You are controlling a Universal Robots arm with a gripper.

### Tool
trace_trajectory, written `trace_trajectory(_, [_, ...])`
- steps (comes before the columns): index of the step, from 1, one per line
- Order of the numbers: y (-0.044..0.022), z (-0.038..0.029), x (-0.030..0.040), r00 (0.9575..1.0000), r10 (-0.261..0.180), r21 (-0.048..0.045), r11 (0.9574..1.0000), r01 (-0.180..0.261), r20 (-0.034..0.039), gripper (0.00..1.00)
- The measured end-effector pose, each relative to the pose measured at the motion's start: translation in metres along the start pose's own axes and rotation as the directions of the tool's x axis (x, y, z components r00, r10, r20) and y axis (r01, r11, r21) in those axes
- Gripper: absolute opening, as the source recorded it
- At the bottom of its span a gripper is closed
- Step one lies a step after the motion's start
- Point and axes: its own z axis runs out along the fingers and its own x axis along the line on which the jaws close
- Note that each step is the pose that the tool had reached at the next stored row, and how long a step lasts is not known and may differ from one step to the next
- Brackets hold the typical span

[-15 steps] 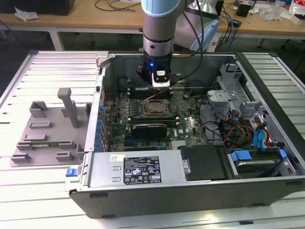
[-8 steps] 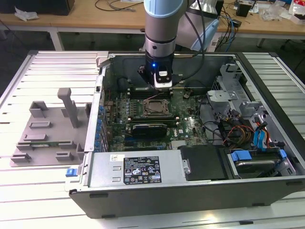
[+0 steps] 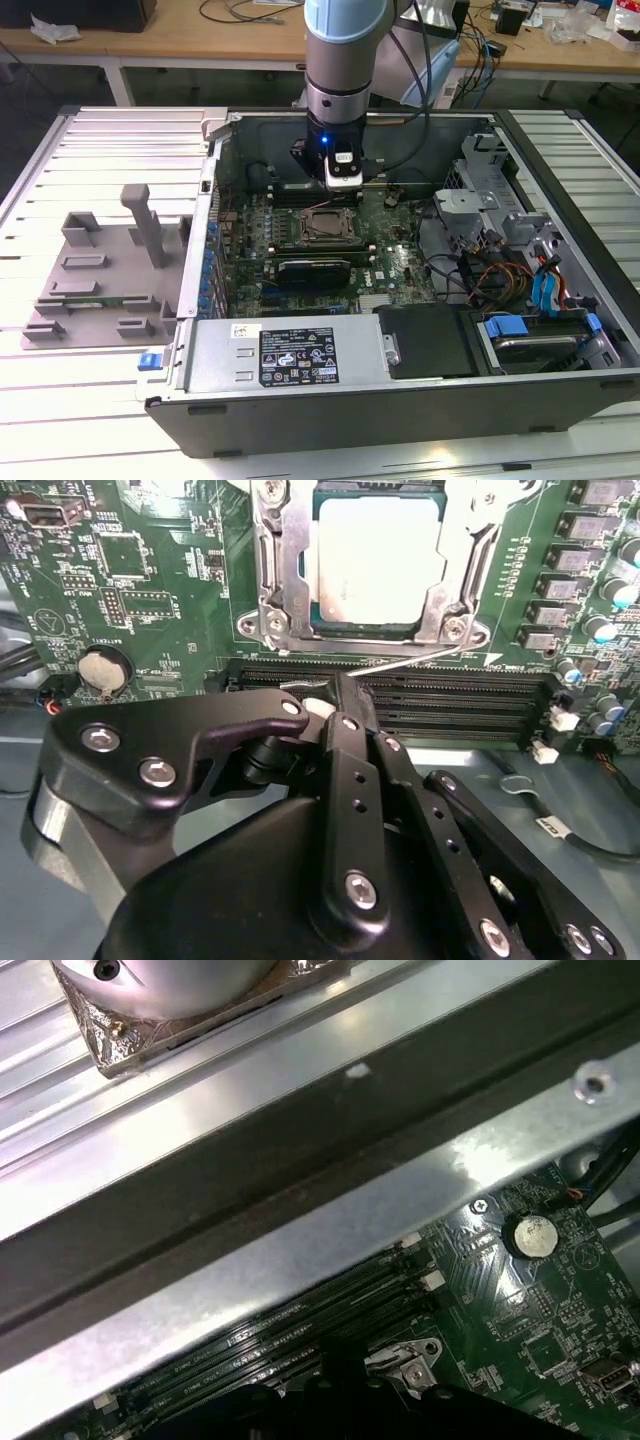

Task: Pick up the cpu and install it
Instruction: 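Install the first cpu locking lever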

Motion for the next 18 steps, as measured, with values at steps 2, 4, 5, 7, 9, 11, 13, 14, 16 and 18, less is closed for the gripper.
trace_trajectory(2, [-0.0006, 0.0043, -0.0002, 1.0000, 0.000, 0.0001, 1.0000, 0.000, 0.0001, 0.11])
trace_trajectory(4, [-0.0012, 0.0080, -0.0003, 1.0000, 0.000, 0.0001, 1.0000, 0.000, 0.0000, 0.11])
trace_trajectory(5, [-0.0013, 0.0085, -0.0004, 1.0000, 0.000, 0.0001, 1.0000, 0.000, 0.0000, 0.11])
trace_trajectory(7, [-0.0011, 0.0094, -0.0012, 1.0000, 0.000, 0.0005, 1.0000, 0.000, -0.0001, 0.11])
trace_trajectory(9, [-0.0004, 0.0097, -0.0024, 1.0000, 0.000, 0.0000, 1.0000, 0.000, 0.0000, 0.11])
trace_trajectory(11, [0.0001, 0.0101, -0.0040, 1.0000, 0.000, 0.0005, 1.0000, 0.000, 0.0001, 0.11])
trace_trajectory(13, [-0.0012, 0.0105, -0.0052, 1.0000, 0.000, 0.0001, 1.0000, 0.000, 0.0002, 0.11])
trace_trajectory(14, [-0.0023, 0.0105, -0.0057, 1.0000, 0.000, 0.0003, 1.0000, 0.000, 0.0001, 0.11])
trace_trajectory(16, [-0.0037, 0.0106, -0.0065, 1.0000, 0.000, 0.0003, 1.0000, 0.000, 0.0002, 0.11])
trace_trajectory(18, [-0.0038, 0.0107, -0.0065, 1.0000, 0.000, 0.0000, 1.0000, 0.000, -0.0001, 0.11])
